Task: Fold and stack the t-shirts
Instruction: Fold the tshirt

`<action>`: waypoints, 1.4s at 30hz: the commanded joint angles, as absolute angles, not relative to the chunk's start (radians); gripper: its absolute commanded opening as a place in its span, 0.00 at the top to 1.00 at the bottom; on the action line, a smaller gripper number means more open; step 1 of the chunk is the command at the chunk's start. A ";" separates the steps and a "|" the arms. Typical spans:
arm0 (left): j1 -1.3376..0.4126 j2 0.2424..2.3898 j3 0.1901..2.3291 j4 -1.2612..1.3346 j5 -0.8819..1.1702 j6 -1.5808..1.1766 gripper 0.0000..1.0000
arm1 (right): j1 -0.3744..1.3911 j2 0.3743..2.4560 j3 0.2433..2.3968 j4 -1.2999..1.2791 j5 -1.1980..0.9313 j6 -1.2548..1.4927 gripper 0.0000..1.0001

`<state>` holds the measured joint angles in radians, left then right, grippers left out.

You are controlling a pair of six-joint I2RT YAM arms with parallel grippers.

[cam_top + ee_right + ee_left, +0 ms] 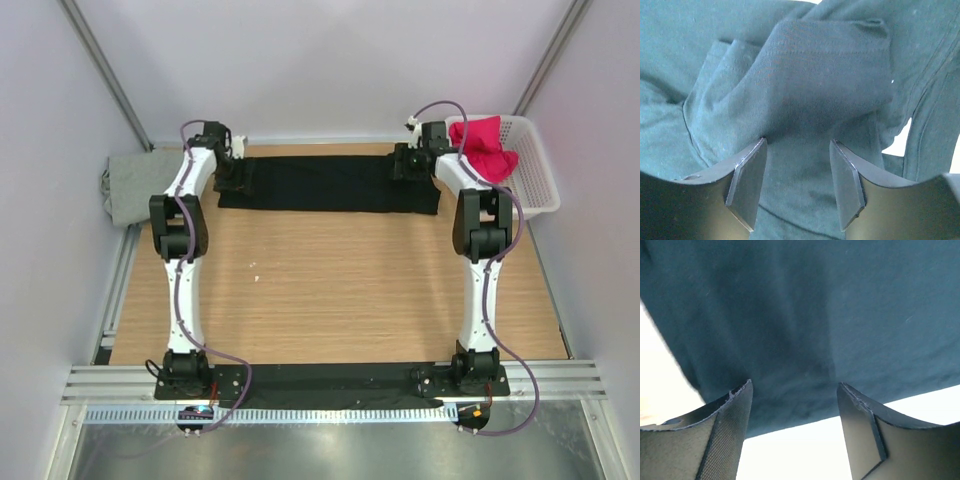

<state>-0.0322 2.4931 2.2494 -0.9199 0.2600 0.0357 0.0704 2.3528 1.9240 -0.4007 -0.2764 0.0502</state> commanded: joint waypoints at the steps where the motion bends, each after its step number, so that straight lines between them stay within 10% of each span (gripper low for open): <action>1: -0.026 2.436 2.191 -0.965 0.207 0.048 0.31 | 0.074 2.379 1.988 -0.425 -0.272 0.052 0.41; 30: -0.234 1.881 1.461 -1.003 0.126 0.038 0.36 | 0.132 2.585 2.329 -0.400 -0.284 0.117 0.37; 42: -0.265 1.830 1.554 -0.867 -0.138 0.262 0.33 | 0.117 2.234 2.058 -0.335 -0.095 0.254 0.36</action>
